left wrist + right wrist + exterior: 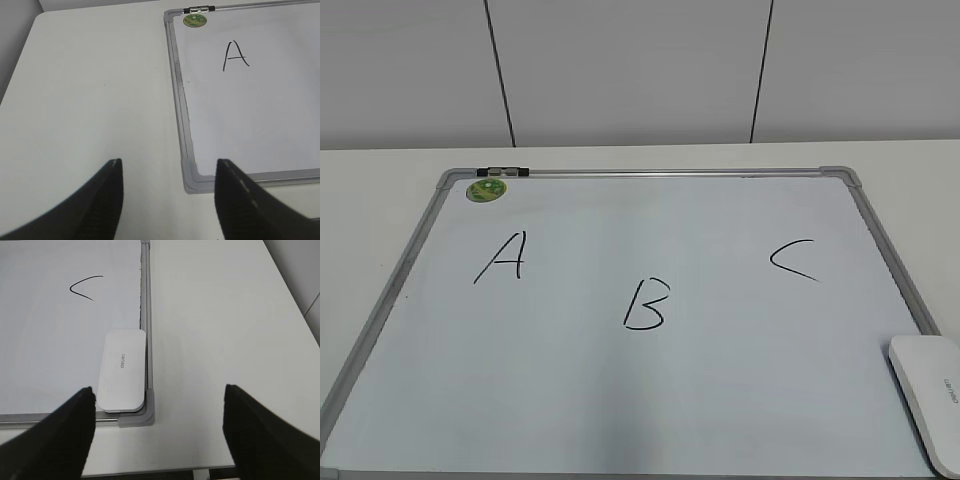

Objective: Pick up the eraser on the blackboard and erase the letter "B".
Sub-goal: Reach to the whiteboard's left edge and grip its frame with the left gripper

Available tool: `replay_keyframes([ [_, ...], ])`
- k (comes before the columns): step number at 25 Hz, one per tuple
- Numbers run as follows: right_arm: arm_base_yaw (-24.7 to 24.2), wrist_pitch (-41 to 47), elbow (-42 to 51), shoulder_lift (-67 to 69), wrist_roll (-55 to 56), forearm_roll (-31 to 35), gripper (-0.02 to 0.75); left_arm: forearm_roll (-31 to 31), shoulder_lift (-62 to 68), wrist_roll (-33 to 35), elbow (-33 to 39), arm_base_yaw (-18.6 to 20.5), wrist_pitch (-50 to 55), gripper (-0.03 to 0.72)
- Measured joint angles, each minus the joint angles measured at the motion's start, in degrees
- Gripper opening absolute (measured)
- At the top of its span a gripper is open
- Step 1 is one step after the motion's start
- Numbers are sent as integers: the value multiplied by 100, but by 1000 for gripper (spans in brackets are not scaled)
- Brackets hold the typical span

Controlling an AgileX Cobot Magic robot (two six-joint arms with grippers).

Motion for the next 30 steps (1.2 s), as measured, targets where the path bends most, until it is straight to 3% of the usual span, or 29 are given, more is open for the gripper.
replay_keyframes([
  [18,0,0,0,0,0,0,587,0,120,0,-12,0,0,437],
  [30,0,0,0,0,0,0,587,0,2761,0,-471,0,-90,437],
])
